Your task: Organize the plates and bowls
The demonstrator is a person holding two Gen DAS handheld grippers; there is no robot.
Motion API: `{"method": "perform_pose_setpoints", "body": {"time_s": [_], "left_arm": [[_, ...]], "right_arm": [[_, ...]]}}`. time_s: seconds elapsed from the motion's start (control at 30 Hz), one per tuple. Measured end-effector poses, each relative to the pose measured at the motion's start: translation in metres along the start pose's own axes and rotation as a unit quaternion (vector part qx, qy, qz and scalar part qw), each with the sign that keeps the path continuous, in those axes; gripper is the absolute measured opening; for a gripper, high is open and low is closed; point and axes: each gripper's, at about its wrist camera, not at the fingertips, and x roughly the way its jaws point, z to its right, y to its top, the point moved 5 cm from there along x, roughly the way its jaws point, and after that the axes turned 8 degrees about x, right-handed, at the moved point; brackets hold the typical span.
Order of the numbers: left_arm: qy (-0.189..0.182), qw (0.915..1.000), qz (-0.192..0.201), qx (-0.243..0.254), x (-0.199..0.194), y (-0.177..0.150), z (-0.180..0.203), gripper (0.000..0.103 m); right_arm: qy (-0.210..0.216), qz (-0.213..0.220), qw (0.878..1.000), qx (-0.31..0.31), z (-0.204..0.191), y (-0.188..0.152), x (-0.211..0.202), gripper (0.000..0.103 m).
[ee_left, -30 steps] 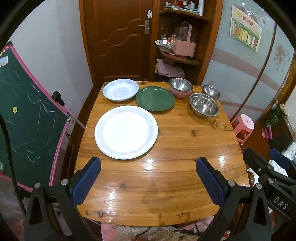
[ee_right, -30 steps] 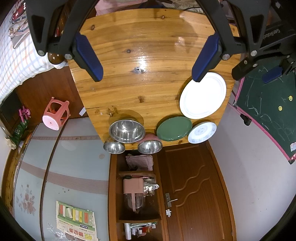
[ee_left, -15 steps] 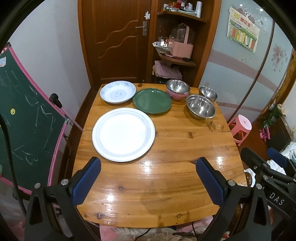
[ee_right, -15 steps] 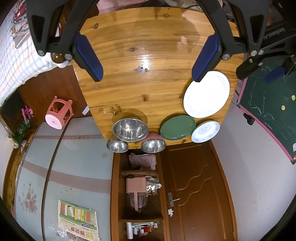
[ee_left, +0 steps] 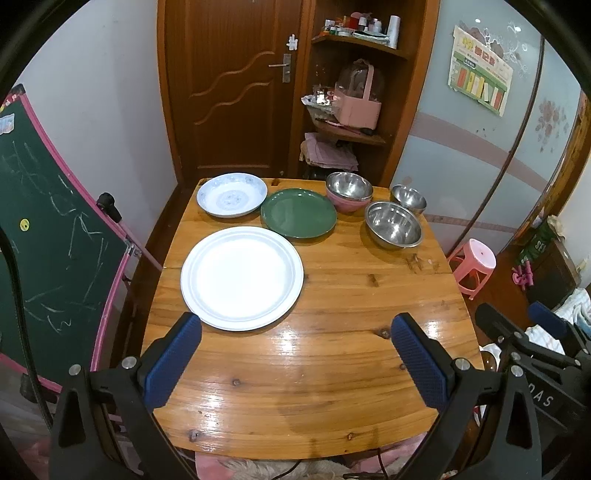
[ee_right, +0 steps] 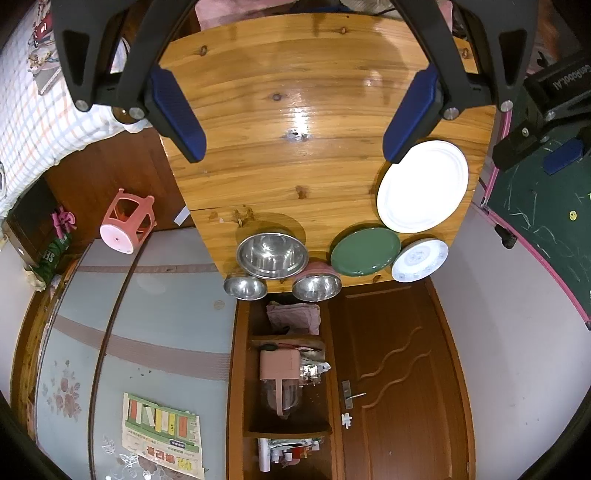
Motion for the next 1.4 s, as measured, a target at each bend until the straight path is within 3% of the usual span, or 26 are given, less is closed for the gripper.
{"method": "perform_pose_setpoints", "body": {"time_s": [0.23, 0.7, 0.9, 1.17, 1.4], "left_arm": [[0.001, 0.9999, -0.008, 0.007, 0.003, 0.002, 0.004, 0.102], [0.035, 0.9988, 0.024, 0.026, -0.012, 0.01, -0.003, 0.102], [0.008, 0.9995, 0.026, 0.014, -0.017, 0.017, -0.008, 0.102], [0.002, 0.9991, 0.036, 0.02, -0.023, 0.031, -0.016, 0.102], [0.001, 0.9993, 0.031, 0.021, -0.013, 0.044, -0.028, 0.102]], "right_arm": [[0.004, 0.007, 1.0, 0.004, 0.005, 0.004, -0.004, 0.097], [0.024, 0.023, 0.999, 0.001, 0.0, 0.012, -0.02, 0.097], [0.028, 0.033, 0.999, -0.011, -0.007, 0.02, -0.031, 0.097], [0.024, 0.048, 0.998, -0.017, -0.015, 0.036, -0.038, 0.097], [0.029, 0.032, 0.999, -0.024, -0.024, 0.048, -0.023, 0.097]]}}
